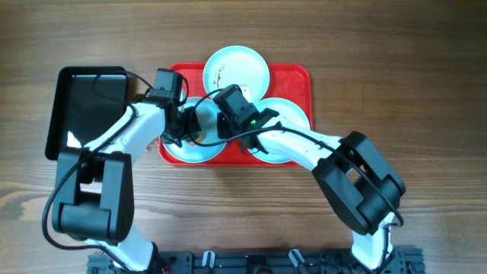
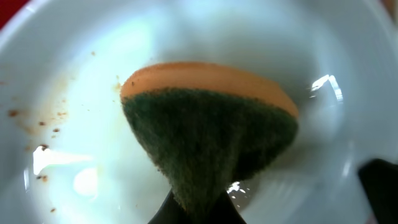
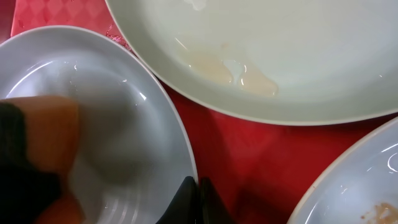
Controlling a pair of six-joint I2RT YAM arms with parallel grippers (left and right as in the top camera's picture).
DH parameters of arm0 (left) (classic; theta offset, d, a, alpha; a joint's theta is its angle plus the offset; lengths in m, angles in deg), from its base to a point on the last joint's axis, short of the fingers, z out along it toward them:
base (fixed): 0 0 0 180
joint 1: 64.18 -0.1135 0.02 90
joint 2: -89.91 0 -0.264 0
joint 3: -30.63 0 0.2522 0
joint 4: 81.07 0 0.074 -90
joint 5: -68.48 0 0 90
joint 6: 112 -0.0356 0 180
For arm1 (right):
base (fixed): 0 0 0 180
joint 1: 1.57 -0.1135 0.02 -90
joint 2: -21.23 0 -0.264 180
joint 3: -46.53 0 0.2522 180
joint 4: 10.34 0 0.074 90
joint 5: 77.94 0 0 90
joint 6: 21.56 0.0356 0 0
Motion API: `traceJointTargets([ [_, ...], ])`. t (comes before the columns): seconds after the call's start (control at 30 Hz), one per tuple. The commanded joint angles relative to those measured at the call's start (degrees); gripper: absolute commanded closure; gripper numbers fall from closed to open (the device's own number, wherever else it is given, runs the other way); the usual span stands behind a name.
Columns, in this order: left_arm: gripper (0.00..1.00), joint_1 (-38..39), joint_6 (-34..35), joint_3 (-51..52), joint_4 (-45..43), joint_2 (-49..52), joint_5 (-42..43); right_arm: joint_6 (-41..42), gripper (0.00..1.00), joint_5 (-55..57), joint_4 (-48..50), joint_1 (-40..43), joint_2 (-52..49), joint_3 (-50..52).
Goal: Clean dirty plates on tray and stack at the side
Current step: 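Scrub the held plate with the sponge in the left gripper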
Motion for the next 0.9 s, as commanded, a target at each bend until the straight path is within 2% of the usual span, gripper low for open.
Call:
traceJointTargets([
  [0.0, 0.96, 0.0, 0.7, 0.5, 1.7, 0.9, -6.2, 0.2, 0.96, -0.6, 0.0, 0.0, -1.1, -0.9],
  [0.17, 0.96, 0.0, 0.7, 0.5, 7.6, 0.8, -24.3, 0.0, 0.96, -0.6, 0.0, 0.0, -1.1, -0.9],
  [0.27, 0.96, 0.0, 0.8, 0.0, 10.8, 0.3, -30.4, -1.7, 0.96, -0.3, -0.2, 0.0, -1.0, -1.2],
  [0.5, 0.96, 0.0, 1.0, -4.5, 12.9, -3.8, -31.8, -4.4, 0.96, 2.0, -4.9, 0.0, 0.6, -3.8],
  [0.63, 0.96, 0.0, 1.0, -7.6, 12.9, -7.9, -29.7, -4.5, 0.96, 3.3, -6.0, 0.0, 1.2, -4.1],
  [0.87, 0.96, -1.6, 1.0, -8.3, 9.0, -13.9, -30.3, -4.9, 0.96, 5.1, -6.9, 0.0, 3.5, -4.1],
])
